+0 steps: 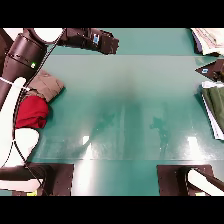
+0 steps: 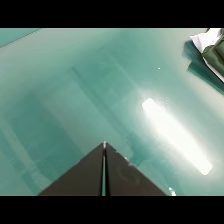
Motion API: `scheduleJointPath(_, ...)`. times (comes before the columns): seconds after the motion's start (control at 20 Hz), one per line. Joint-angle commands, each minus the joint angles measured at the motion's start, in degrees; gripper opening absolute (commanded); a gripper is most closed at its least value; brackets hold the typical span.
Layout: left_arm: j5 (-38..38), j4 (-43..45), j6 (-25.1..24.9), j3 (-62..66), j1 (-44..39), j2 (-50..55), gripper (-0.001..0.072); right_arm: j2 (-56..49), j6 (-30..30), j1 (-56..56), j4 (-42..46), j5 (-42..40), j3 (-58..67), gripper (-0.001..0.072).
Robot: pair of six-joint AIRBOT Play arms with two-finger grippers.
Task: Fold the shirts.
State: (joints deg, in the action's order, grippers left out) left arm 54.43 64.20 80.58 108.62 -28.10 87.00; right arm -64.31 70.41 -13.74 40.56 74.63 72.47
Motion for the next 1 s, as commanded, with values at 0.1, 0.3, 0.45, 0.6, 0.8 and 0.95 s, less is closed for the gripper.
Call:
scheduleJointPath(0.1,0.0,0.0,0.0,0.0,0.0,0.0,0.0027,0.0,0.0,0.1,0.0,0.5,0.0,0.0017)
scheduleJointPath(0.3,0.0,0.0,0.0,0.0,0.0,0.0,0.0027,0.0,0.0,0.1,0.0,0.5,0.0,0.0017)
scheduleJointPath(0.45,0.0,0.0,0.0,0.0,0.0,0.0,0.0027,0.0,0.0,0.1,0.0,0.6,0.0,0.0017)
scheduleJointPath(0.6,0.0,-0.3,0.1,0.0,0.0,0.0,0.0027,0.0,0.0,0.1,0.0,1.0,0.0,0.0016)
scheduleJointPath(0.8,-0.7,10.2,1.9,0.2,1.0,-0.1,0.0645,0.0,0.0,0.1,0.0,1.0,0.0,0.0017)
scheduleJointPath(0.95,9.8,32.9,13.2,-0.5,6.3,0.0,0.0672,0.0,0.0,0.1,0.0,1.0,0.0,0.0017)
